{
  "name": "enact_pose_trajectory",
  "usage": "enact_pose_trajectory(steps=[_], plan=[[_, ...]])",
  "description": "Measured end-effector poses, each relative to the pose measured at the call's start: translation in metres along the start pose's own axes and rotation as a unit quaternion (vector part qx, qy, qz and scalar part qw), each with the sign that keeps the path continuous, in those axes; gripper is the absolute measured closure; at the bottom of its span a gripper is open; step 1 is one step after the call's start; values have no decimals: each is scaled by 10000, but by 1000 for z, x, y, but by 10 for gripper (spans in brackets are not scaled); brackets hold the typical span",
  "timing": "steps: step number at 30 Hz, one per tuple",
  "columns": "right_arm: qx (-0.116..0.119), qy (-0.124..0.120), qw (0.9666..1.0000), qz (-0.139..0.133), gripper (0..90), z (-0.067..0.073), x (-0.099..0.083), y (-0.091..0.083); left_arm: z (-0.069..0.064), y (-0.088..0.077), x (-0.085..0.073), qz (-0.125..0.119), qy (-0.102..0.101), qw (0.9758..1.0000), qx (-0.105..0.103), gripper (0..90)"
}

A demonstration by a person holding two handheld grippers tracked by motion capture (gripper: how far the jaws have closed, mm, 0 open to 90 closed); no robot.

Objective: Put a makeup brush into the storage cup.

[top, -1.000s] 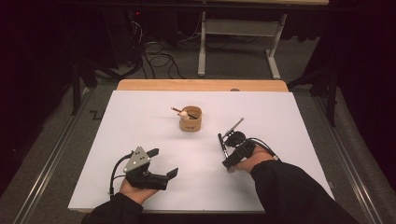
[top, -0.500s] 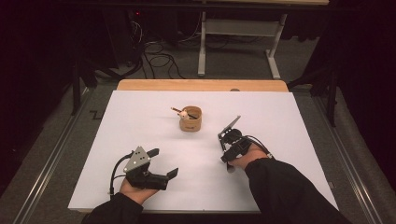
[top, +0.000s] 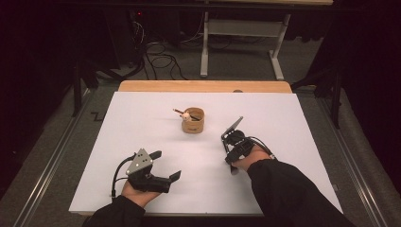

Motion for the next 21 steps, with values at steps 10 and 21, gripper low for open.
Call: enact_pose_trajectory(steps=[10,21], plan=[[-170,-109,9998,29,764,-2,1,1,0,0,0,2,5,10000,6,15],[-254,-232,9994,60,787,0,1,0,0,0,0,1,22,10000,8,17]])
Point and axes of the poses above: each handheld gripper's, and its own axes: y roughly forward along the jaws, x roughly out of its top, z roughly to its left, the point moved 2 cm from there along y, roughly forward along the jaws, and after that the axes turned 2 degrees about -y, right-handed, at the moved point
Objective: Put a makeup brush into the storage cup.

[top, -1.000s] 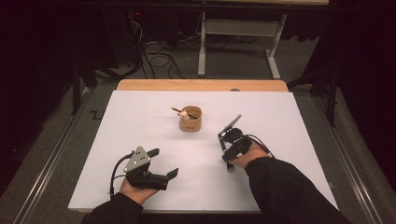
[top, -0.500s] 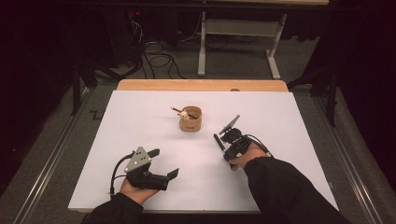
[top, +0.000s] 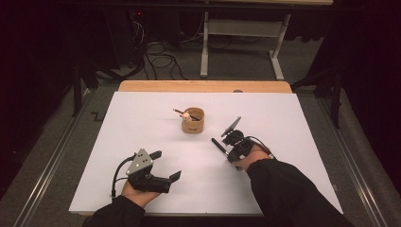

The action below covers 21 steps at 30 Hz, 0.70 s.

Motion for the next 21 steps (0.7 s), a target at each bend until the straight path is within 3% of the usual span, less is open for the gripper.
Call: enact_pose_trajectory(steps=[10,21], plan=[[45,-130,9998,-151,787,-2,-7,-28,0,-1,0,-34,0,10000,37,18],[38,-131,9997,-223,787,-1,-27,-44,-2,-1,0,-23,54,10000,35,18]])
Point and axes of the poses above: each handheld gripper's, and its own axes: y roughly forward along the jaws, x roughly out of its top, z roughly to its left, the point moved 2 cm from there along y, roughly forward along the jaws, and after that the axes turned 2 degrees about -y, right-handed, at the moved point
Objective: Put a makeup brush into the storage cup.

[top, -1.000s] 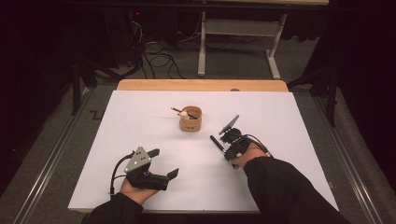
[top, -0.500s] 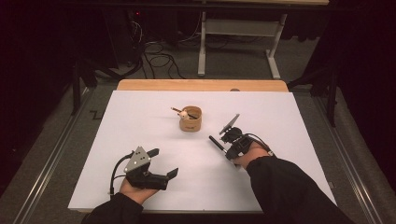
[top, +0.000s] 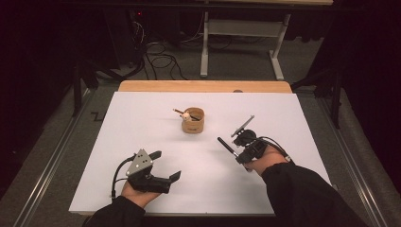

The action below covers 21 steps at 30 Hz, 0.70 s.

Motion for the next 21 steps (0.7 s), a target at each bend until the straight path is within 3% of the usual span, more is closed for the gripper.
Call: enact_pose_trajectory(steps=[1,8,21], plan=[[23,100,9999,27,786,1,-2,-1,0,0,0,0,1,10000,-5,18],[14,68,10000,-4,786,-2,-15,-8,-2,1,-1,11,36,10000,-29,18],[145,-237,9996,89,786,0,-36,-17,-7,3,0,-9,245,9997,-7,21]])
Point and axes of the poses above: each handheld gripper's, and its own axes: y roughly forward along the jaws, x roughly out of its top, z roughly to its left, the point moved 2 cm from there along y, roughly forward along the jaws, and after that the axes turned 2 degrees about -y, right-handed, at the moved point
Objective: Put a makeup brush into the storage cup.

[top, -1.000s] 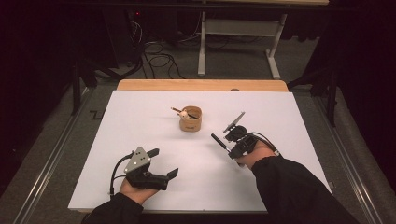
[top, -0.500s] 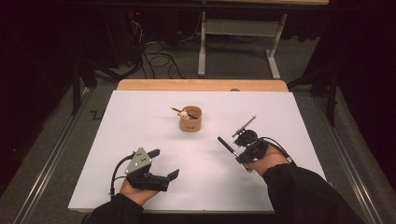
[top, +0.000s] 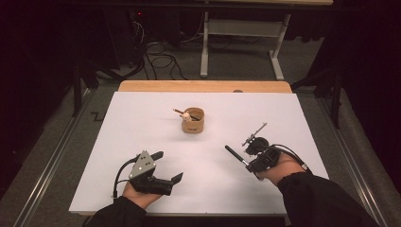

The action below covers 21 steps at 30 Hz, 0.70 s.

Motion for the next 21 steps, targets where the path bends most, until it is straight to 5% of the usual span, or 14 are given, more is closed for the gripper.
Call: enact_pose_trajectory(steps=[11,21], plan=[[61,-229,9997,-82,786,6,-12,-4,0,2,6,-136,116,9997,160,31],[32,-247,9996,-149,786,2,-19,-12,2,-4,40,-419,210,9978,474,38]])
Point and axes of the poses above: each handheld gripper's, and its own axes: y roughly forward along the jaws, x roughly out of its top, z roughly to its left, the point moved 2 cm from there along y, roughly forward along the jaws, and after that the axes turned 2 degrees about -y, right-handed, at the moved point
